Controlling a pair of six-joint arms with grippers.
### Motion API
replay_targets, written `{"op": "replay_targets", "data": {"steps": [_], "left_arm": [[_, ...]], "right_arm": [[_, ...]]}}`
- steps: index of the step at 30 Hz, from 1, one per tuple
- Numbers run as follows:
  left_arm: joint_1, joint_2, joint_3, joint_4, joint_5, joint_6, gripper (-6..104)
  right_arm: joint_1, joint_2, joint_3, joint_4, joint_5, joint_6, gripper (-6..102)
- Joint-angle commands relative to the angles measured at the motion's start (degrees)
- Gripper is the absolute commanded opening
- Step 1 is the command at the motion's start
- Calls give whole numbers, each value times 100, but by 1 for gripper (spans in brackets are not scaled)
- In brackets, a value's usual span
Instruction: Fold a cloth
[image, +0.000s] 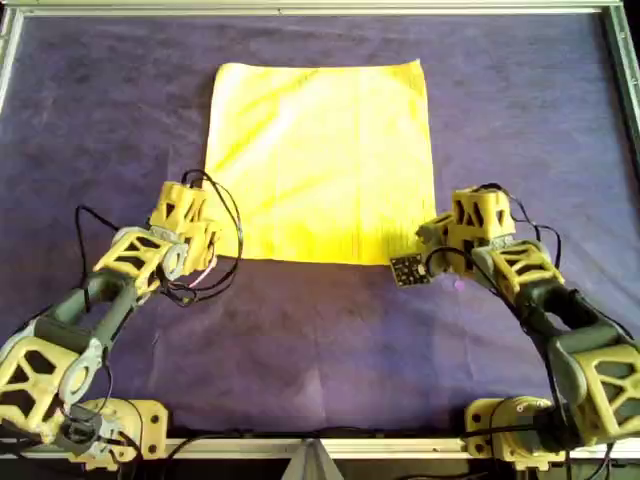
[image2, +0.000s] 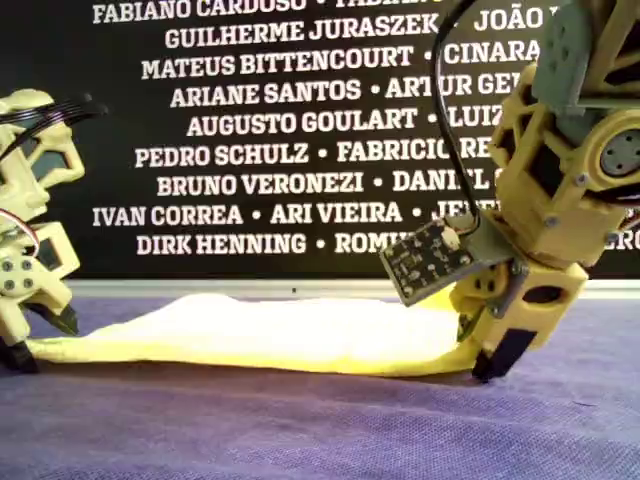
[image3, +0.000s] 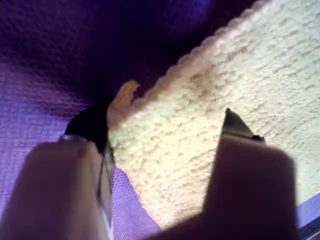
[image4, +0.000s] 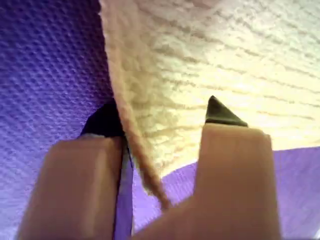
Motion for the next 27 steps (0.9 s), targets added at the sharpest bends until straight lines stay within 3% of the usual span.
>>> {"op": "replay_targets", "data": {"steps": [1, 4, 7, 12, 14, 27], "left_arm": [[-53, 114, -290, -70, -35, 26, 72], [-53, 79, -439, -70, -35, 26, 61], [-53, 132, -475, -70, 18, 26, 41], [-114, 141, -527, -70, 62, 18, 4], [-123, 149, -527, -70, 62, 9, -4], [-149, 1986, 325, -53, 70, -70, 0]], "right_arm": [[0, 88, -369, -281, 18, 18, 37], [0, 105, -369, -290, 0, 18, 23], [-53, 167, -369, -290, -62, 18, 10], [-53, 202, -369, -290, -62, 18, 1], [-44, 202, -360, -290, -62, 18, 0], [-26, 1503, 563, -167, -62, 18, 0]]}}
